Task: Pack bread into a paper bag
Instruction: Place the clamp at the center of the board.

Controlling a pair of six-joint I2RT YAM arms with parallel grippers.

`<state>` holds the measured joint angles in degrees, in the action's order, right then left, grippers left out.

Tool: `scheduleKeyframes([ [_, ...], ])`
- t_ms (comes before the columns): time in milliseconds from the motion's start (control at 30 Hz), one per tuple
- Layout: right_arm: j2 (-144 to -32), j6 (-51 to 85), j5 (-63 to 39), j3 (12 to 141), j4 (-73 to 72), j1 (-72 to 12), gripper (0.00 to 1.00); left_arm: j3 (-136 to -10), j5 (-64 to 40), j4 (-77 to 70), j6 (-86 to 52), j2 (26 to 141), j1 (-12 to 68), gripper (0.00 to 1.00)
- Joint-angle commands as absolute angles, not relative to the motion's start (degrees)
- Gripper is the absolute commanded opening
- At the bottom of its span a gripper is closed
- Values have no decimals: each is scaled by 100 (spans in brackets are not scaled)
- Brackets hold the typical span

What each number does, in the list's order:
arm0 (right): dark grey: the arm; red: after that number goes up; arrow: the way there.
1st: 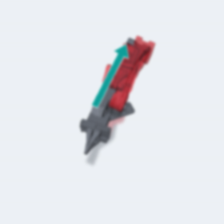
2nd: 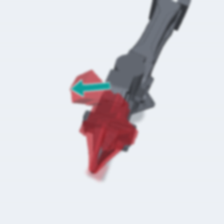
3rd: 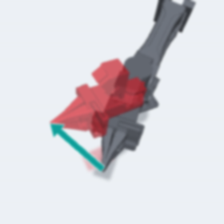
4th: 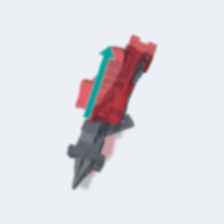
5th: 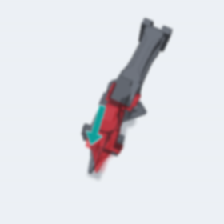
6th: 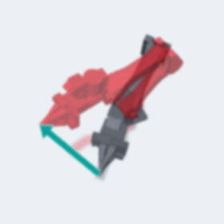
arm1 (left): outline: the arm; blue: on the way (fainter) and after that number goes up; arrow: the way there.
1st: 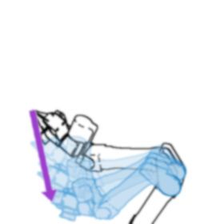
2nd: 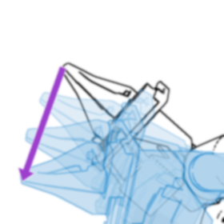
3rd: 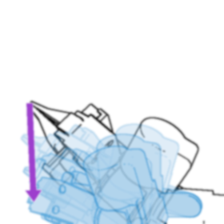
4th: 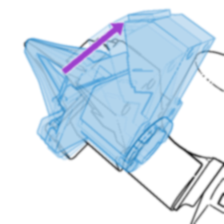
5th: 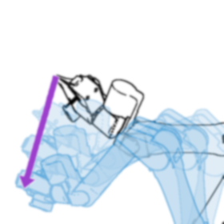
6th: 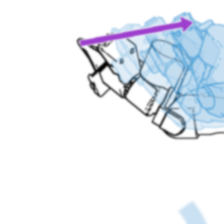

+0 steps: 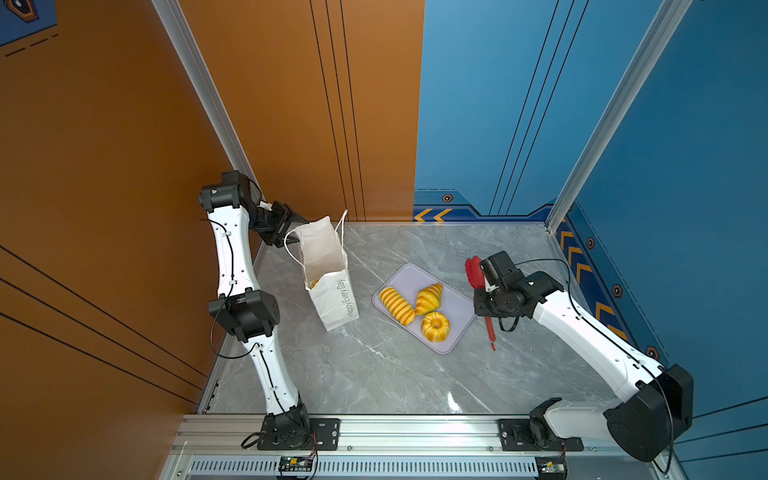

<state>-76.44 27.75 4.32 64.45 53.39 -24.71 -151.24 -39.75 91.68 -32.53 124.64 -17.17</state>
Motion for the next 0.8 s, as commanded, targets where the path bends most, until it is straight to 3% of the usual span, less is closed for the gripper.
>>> scheduleKeyframes([
  [0, -7740, 2540, 758, 6012, 5415, -1992, 0, -15287, -4114, 10154, -3148, 12329, -1683, 62],
  [333, -9730, 2152, 42, 7335, 5097, -888, 0, -15501, -4234, 10114, -3154, 12544, -1618, 62],
  [533, -11161, 1982, -95, 8470, 5165, -654, 0, -15546, -4297, 10092, -3155, 12602, -1617, 62],
  [767, -11835, 1777, -27, 8849, 5203, -451, 0, -15504, -4289, 10091, -3163, 12595, -1661, 62],
])
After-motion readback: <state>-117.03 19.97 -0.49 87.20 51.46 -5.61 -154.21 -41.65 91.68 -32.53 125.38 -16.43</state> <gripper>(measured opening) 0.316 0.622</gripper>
